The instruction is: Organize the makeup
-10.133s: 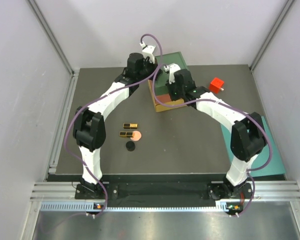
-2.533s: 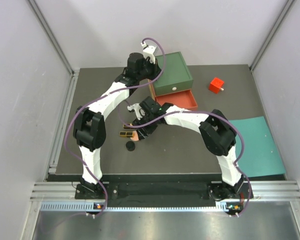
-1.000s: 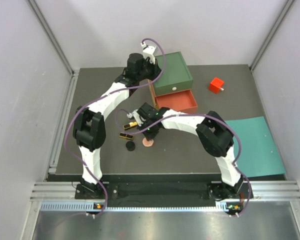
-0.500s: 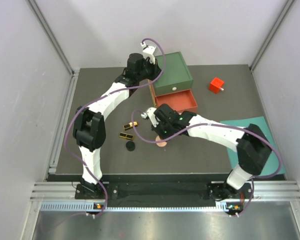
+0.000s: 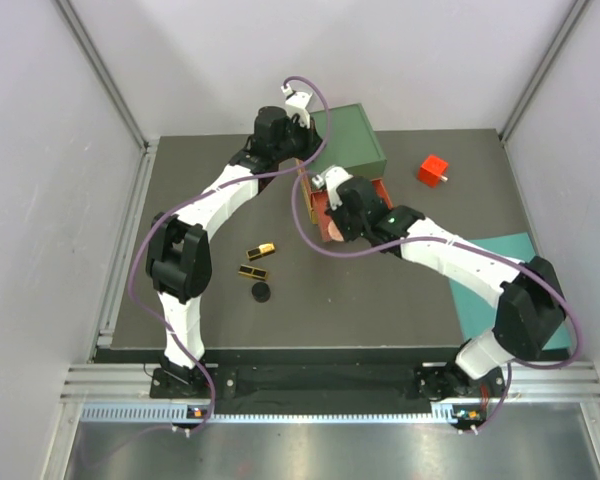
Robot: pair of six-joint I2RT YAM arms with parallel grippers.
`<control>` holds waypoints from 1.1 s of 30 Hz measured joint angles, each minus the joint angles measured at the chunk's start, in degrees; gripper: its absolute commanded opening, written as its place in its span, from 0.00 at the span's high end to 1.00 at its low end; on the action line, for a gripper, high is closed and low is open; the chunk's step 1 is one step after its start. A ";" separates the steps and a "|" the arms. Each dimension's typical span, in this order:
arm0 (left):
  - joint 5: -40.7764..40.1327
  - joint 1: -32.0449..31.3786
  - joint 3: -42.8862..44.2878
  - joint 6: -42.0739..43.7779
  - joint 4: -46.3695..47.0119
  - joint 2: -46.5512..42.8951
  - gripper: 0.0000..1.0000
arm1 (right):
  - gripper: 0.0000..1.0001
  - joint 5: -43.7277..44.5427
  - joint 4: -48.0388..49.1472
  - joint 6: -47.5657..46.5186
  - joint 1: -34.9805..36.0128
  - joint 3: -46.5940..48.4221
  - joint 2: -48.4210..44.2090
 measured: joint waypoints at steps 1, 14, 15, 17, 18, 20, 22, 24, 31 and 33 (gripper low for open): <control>0.04 0.00 0.00 0.00 0.00 0.00 1.00 | 1.00 0.31 0.26 0.09 -1.36 0.22 0.24; 0.20 0.00 0.02 -0.09 -0.02 0.02 1.00 | 0.54 0.42 3.28 0.81 -8.83 6.64 6.60; 0.26 0.00 0.07 -0.15 -0.04 0.02 1.00 | 0.47 0.31 3.15 0.81 -8.90 7.04 7.41; 0.37 0.00 0.11 -0.24 -0.07 0.11 1.00 | 0.41 0.00 3.06 1.14 -8.90 7.28 8.41; 0.39 0.00 0.15 -0.24 -0.09 0.11 1.00 | 0.40 -0.11 2.84 1.29 -8.90 7.28 8.57; 0.37 0.00 0.20 -0.24 -0.13 0.11 1.00 | 0.38 -0.20 2.73 1.31 -8.87 7.28 8.52; 0.37 0.00 0.26 -0.24 -0.15 0.13 1.00 | 0.35 -0.87 2.89 1.20 -8.81 7.21 8.09; 0.35 0.00 0.44 -0.20 -0.22 0.26 1.00 | 0.33 -2.01 3.82 0.87 -8.44 6.03 6.67; 0.28 0.00 1.18 0.07 -0.57 0.72 1.00 | 0.32 -7.43 3.76 -2.29 -2.25 4.42 3.82; 0.26 0.00 1.22 0.09 -0.57 0.76 1.00 | 0.31 -10.19 2.34 -2.93 0.24 4.98 4.66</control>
